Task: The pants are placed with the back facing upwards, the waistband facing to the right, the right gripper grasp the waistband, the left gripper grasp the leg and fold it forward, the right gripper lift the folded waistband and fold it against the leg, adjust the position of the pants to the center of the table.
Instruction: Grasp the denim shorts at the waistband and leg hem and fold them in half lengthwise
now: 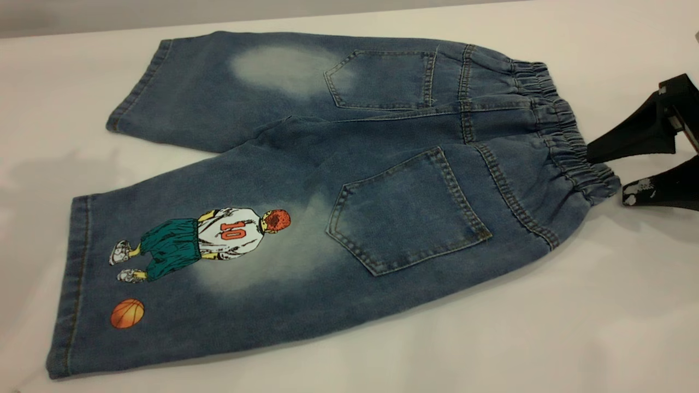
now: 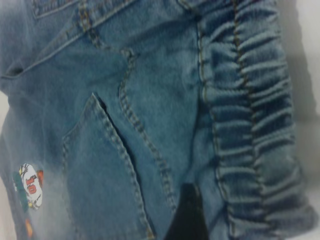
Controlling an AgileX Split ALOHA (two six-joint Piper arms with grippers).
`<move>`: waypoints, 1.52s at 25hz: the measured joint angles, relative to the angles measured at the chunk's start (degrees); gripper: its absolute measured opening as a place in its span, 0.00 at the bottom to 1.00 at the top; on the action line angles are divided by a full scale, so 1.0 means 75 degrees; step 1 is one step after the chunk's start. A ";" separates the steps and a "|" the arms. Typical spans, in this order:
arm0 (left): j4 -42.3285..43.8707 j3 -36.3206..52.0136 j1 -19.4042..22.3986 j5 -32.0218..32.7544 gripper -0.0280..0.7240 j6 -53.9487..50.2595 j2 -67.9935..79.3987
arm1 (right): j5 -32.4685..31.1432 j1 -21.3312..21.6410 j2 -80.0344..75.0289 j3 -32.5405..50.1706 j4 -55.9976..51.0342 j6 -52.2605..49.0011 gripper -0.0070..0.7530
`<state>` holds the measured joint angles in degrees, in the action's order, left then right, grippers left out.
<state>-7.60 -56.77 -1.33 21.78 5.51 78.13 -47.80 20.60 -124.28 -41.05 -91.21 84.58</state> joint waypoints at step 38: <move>-0.0068 0.0000 0.0000 0.0060 0.57 -0.0023 0.0000 | -0.1661 -0.0007 -0.1327 -0.0008 -0.1158 0.0714 0.06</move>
<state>-8.11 -56.77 -1.33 22.23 5.33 78.13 -60.25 20.54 -134.23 -41.11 -99.89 89.94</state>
